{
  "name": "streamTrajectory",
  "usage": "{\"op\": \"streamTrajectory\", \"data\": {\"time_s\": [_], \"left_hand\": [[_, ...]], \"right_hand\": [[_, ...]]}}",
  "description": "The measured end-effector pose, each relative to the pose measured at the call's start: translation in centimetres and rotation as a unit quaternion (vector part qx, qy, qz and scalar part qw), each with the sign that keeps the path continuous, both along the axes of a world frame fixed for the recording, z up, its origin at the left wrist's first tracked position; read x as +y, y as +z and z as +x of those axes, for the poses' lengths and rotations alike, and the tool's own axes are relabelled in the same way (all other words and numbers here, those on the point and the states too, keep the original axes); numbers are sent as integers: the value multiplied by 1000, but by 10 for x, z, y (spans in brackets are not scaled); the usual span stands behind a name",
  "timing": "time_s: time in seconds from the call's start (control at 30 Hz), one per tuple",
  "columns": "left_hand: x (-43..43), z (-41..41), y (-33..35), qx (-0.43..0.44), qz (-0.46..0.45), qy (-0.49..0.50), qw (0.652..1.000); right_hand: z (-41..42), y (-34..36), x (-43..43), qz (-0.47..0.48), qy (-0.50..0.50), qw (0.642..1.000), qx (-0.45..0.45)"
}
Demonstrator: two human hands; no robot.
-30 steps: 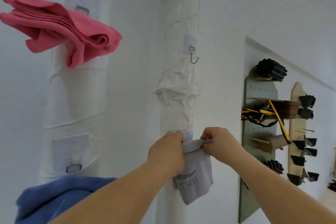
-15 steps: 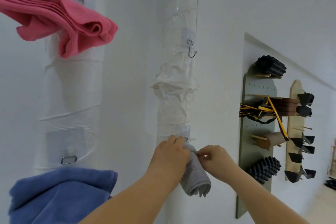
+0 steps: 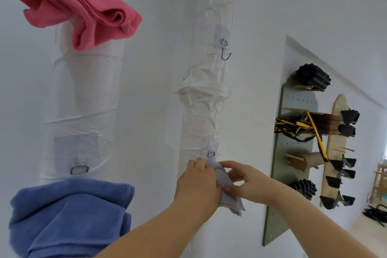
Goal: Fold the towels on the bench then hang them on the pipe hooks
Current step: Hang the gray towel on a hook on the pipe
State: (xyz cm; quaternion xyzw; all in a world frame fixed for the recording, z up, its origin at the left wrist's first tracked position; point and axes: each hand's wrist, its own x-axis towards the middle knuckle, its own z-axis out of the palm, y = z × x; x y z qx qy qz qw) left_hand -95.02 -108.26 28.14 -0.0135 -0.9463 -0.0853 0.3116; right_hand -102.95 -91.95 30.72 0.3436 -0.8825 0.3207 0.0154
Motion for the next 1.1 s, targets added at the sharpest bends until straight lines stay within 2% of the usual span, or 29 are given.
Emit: {"op": "streamTrajectory", "data": {"time_s": [0.07,0.27,0.37,0.43,0.57,0.63,0.73,1.1], "left_hand": [[0,-4,-8,12,33,-5,999],[-1,-11,-27,47,126,-29,991],[-4,-10,-29,48,146,-33,988],[-4,-8,-25,29,137,-21,990],[-1,1,-5,-29,105,6,994],[-3,6,6,-40,92,14,995],[-8,13,21,-25,80,16,996],[-3,18,34,20,6,-14,1000]], "right_hand": [[-3,-7,-4,1,-7,1000,28],[-10,-37,-9,-81,-22,995,50],[0,-42,-16,-104,-41,993,45],[5,-44,-17,-96,-39,994,44],[11,-32,-13,-22,-66,996,57],[15,-16,-11,-38,-71,996,42],[22,2,-8,-54,-67,995,40],[20,3,-15,-70,-81,985,135]]}}
